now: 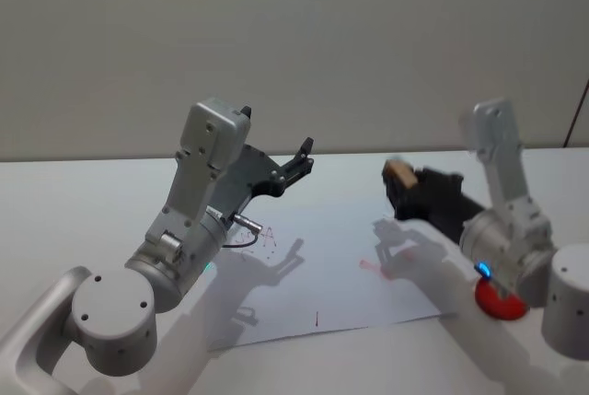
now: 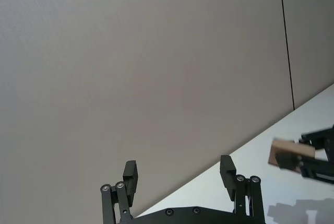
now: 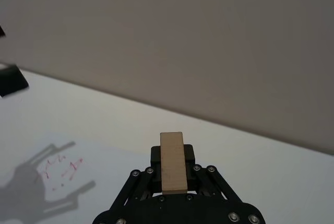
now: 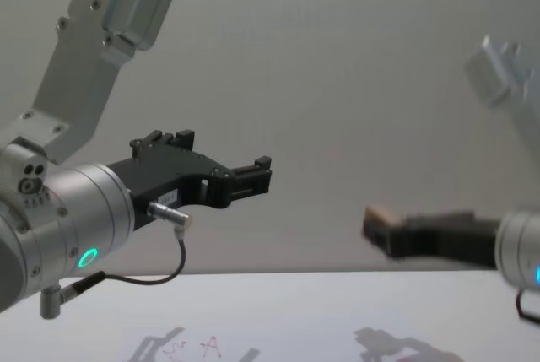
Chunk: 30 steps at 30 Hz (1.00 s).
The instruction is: Use the one hand to pick up the stamp and affix it onto the A4 paper.
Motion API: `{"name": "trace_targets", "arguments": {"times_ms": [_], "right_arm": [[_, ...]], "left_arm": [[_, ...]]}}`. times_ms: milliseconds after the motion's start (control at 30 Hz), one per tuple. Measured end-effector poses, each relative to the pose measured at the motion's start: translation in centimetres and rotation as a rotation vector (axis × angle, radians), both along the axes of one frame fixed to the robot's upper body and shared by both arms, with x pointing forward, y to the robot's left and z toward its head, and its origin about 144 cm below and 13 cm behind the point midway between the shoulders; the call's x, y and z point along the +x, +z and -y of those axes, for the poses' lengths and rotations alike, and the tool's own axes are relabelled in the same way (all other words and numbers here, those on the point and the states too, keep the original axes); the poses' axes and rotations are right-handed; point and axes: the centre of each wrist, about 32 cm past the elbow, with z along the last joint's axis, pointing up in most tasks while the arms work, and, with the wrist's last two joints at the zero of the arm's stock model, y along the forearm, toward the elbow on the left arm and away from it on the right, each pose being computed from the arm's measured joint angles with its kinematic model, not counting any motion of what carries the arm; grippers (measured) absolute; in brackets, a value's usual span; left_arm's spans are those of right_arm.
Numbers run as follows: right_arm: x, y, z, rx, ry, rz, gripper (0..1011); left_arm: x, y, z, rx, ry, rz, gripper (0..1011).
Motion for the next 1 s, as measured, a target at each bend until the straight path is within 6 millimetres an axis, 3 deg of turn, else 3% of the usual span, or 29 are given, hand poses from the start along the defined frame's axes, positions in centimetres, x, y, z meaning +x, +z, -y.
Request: {"name": "trace_targets", "arguments": {"times_ms": [300, 467, 1000], "right_arm": [[-1.0, 3.4, 0.6, 0.11, -0.062, 0.088, 219], [-2.2, 4.3, 1.5, 0.142, -0.11, 0.079, 219], [-6.5, 3.8, 4.2, 0.135, -0.204, -0.074, 219]], "left_arm": [[0.0, 0.0, 0.0, 0.0, 0.0, 0.0, 1001], [0.0, 0.0, 0.0, 0.0, 0.0, 0.0, 1001], [0.0, 0.0, 0.0, 0.0, 0.0, 0.0, 1001]]}}
